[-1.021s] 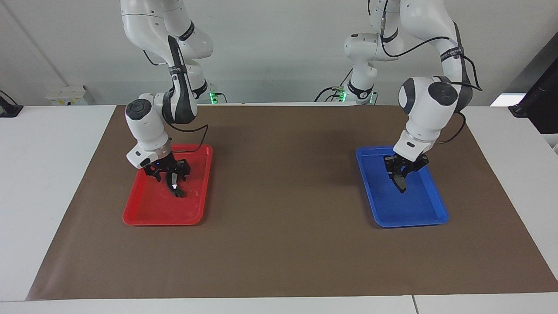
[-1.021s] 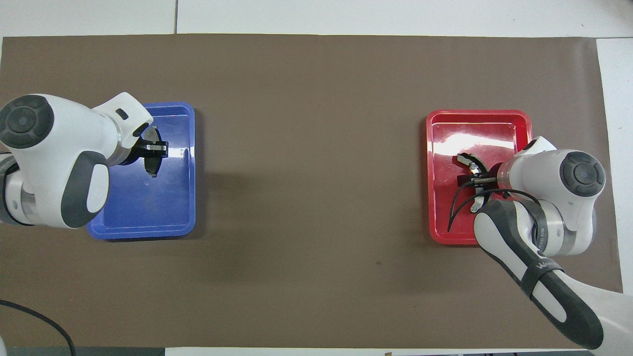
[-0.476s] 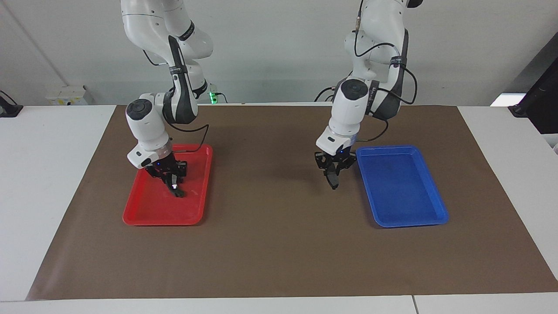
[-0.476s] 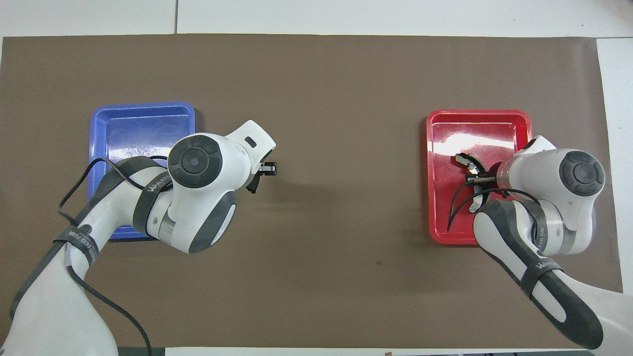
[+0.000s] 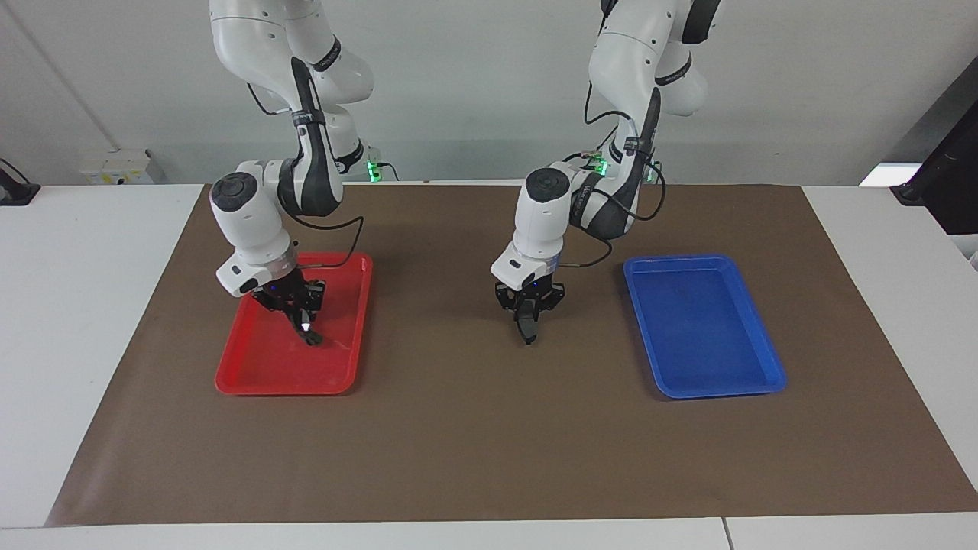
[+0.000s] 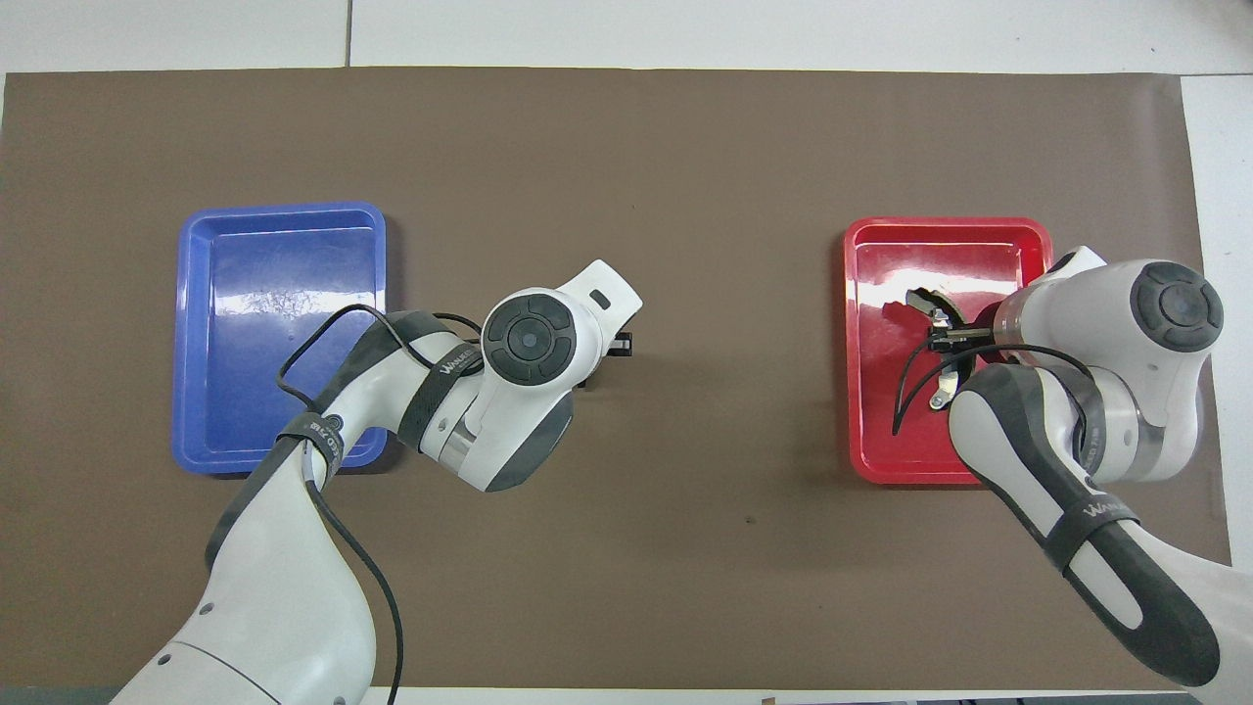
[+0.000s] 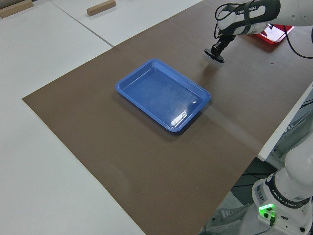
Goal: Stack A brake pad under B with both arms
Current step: 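Carry the pad to the table centre with the left gripper while the right gripper lifts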
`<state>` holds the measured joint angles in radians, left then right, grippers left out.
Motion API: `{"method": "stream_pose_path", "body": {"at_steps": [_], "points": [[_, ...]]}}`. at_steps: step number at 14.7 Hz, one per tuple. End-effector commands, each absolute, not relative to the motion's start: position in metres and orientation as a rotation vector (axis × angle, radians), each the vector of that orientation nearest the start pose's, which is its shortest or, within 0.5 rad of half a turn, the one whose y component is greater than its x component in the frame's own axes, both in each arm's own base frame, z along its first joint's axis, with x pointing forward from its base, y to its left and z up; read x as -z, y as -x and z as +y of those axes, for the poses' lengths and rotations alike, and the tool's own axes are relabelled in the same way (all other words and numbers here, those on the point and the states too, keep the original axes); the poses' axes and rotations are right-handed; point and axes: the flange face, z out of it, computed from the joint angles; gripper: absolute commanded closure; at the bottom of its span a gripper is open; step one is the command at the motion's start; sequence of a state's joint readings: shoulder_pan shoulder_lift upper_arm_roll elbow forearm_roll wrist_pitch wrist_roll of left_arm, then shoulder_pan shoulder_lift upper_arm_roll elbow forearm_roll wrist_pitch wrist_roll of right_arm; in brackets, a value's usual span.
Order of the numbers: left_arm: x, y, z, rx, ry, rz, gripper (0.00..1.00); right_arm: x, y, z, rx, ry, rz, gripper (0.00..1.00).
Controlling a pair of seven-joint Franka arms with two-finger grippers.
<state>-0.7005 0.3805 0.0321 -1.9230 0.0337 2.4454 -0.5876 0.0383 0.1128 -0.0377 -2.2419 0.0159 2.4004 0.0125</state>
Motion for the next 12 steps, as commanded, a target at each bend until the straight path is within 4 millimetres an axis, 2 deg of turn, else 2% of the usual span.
{"method": "stream_pose_path", "body": {"at_steps": [1,2,3,5,7,8,12], "points": [[-0.305,-0.499,-0.397,0.256,3.195,0.163,0.31,-0.353,-0.553,0.011,0.036,3.121,0.028,1.00],[-0.304,-0.499,-0.396,0.248,3.192,0.165,0.14,-0.358,-0.557,0.020,0.033,3.118,0.005,1.00],[-0.304,-0.498,-0.396,0.246,3.191,0.170,0.05,-0.364,-0.561,0.025,0.042,3.117,-0.007,1.00],[-0.312,-0.500,-0.391,0.253,3.191,0.169,0.02,-0.373,-0.565,0.038,0.041,3.113,-0.037,1.00],[-0.332,-0.502,-0.376,0.270,3.198,0.141,0.02,-0.383,-0.572,0.049,0.041,3.111,-0.056,1.00],[-0.343,-0.504,-0.361,0.269,3.199,0.113,0.02,-0.389,-0.575,0.068,0.048,3.107,-0.062,1.00],[-0.392,-0.523,-0.279,0.216,3.163,0.117,0.02,-0.398,-0.575,0.151,0.069,3.088,0.163,1.00]]}}
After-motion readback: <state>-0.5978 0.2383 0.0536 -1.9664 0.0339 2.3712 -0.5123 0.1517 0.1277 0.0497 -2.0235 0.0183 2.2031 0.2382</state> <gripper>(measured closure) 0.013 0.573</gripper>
